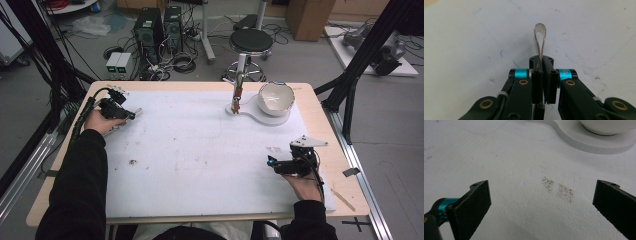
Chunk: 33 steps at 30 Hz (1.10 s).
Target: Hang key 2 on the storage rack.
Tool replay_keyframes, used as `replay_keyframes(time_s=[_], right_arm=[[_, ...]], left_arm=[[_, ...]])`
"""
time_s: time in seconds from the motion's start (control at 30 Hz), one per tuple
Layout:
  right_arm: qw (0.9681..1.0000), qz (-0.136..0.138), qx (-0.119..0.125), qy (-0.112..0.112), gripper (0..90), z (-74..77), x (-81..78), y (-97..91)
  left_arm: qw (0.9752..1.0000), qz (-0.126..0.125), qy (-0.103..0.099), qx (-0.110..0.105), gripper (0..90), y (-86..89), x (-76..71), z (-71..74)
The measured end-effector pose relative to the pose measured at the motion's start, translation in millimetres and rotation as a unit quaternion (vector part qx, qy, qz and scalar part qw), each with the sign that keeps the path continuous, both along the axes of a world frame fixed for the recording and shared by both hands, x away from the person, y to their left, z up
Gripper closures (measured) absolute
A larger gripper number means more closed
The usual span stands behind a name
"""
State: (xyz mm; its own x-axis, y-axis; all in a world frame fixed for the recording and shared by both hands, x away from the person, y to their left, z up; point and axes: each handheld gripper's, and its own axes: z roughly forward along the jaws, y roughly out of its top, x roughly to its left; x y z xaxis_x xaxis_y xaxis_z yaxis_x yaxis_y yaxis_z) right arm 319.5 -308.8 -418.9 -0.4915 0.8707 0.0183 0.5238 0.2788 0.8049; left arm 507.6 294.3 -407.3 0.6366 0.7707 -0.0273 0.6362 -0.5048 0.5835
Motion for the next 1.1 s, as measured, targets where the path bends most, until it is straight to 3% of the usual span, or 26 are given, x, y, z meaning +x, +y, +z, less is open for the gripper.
replay_keyframes(time_s=[0.03, 0.07, 0.23, 0.27, 0.53, 0.7, 0.87, 0.93, 1.1], right_arm=[[1.0, -0.001, 0.0, -0.002, 0.7, 0.1, 0.1, 0.0], [1.0, 0.0, 0.0, -0.002, 0.7, 0.4, -0.2, 0.0], [1.0, 0.001, 0.001, -0.007, 0.7, 1.7, -0.5, -0.7], [1.0, 0.0, 0.003, -0.006, 0.7, 1.8, -0.4, -0.4], [1.0, 0.001, 0.004, -0.007, 0.7, 2.8, -0.4, -0.4], [1.0, 0.002, 0.004, -0.008, 0.7, 2.9, -0.2, -0.1], [1.0, 0.003, 0.006, -0.007, 0.7, 2.6, 1.4, 0.5], [0.9999, 0.004, 0.007, -0.009, 0.7, 2.7, 2.4, 0.4], [0.9999, 0.006, 0.007, -0.007, 0.7, 2.4, 4.4, 3.4]], left_arm=[[1.0, 0.0, 0.0, 0.0, 86.7, 0.0, 0.0, 0.0], [0.9998, -0.001, -0.016, 0.007, 86.7, 1.0, -2.8, 6.3], [0.9993, 0.0, -0.037, 0.001, 86.8, 3.4, -8.5, 19.0], [0.9991, 0.0, -0.039, -0.013, 86.8, 4.7, -11.5, 24.9], [0.9975, -0.007, -0.058, -0.041, 86.8, 4.7, -20.7, 42.7], [0.9934, -0.005, -0.088, -0.073, 86.8, 5.2, -27.6, 60.3], [0.9928, -0.008, -0.092, -0.077, 86.7, 2.6, -29.2, 73.1], [0.9911, -0.011, -0.096, -0.091, 86.7, -1.9, -30.8, 82.5], [0.9909, -0.011, -0.095, -0.094, 86.7, -8.0, -35.0, 92.4]])
